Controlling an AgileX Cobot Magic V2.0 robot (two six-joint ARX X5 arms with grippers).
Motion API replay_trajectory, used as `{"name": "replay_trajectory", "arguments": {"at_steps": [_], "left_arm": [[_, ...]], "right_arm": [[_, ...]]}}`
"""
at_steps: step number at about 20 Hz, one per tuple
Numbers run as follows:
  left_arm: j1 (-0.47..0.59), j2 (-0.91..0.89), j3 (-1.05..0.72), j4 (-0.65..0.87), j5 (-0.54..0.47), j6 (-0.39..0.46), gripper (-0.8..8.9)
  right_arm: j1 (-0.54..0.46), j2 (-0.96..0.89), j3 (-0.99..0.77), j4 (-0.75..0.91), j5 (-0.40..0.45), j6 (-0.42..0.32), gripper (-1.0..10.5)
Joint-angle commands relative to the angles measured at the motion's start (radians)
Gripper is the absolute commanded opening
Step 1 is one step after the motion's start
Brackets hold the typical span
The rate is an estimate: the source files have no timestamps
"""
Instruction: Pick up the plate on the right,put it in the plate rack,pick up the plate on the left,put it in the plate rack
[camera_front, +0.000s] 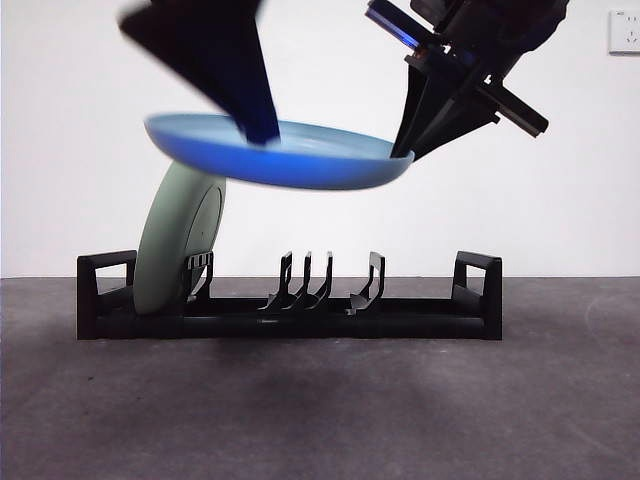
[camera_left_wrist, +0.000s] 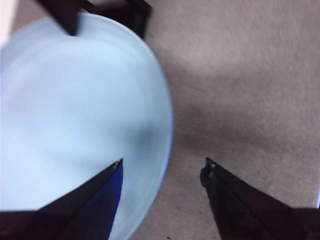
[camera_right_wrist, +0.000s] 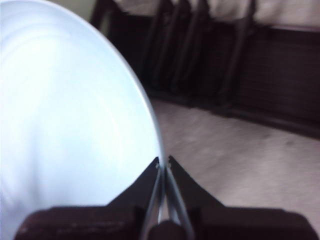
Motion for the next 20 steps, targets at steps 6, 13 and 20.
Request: {"name": "replay_trajectory", "arguments": {"at_steps": [6, 13, 20], "left_arm": [[0.027, 0.093, -0.001, 0.107, -0.003, 0.019, 2.74], [0.084, 0.094, -0.001, 0.091, 0.102, 0.041, 1.42], [0.082, 0.093, -0.001, 0.095, 0.104, 0.060, -0.08]], "right_arm": [[-0.005, -0.007, 0.003, -0.030, -0.034, -0.019, -0.1], [-0.028, -0.039, 0.003, -0.036, -0.035, -0.024, -0.1], [-0.043, -0.064, 0.003, -0.045, -0.033, -0.031, 0.1]]}}
